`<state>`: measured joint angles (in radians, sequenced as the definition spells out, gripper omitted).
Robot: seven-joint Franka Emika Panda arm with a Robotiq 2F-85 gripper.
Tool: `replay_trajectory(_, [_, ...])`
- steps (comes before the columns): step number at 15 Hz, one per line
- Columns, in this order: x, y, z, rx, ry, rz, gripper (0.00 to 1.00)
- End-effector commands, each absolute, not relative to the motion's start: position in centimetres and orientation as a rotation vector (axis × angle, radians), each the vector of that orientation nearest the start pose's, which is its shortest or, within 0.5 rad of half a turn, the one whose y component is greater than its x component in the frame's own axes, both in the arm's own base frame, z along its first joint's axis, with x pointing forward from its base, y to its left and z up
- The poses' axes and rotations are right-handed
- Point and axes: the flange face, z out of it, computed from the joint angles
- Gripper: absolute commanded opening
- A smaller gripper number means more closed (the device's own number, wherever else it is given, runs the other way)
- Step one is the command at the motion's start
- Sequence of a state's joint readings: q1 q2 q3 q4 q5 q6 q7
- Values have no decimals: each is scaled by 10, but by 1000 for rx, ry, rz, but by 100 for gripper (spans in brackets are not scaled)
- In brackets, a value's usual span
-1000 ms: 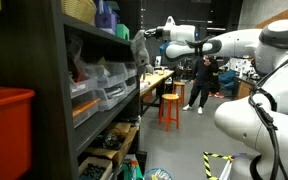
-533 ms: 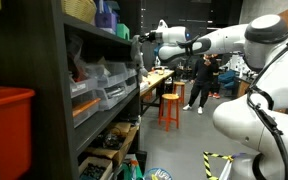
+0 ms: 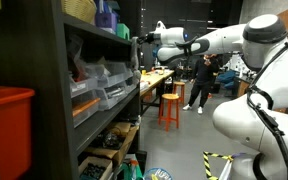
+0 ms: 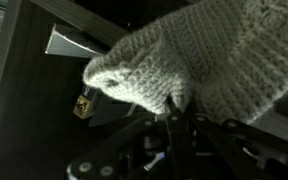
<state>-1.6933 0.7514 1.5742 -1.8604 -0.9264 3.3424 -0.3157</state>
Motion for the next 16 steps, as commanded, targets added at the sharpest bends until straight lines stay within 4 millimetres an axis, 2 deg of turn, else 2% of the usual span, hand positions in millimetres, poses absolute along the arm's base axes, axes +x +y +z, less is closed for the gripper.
replay_trajectory(1, [549,-215,628,-2326,-755,-2364,1])
replay_trajectory(6, [542,-200,615,-2306,-851,-2356,1])
replay_trajectory(13, [519,-182,597,-2195,-973,-2431,1])
replay_trajectory(16, [511,-182,605,-2159,-1024,-2454,1])
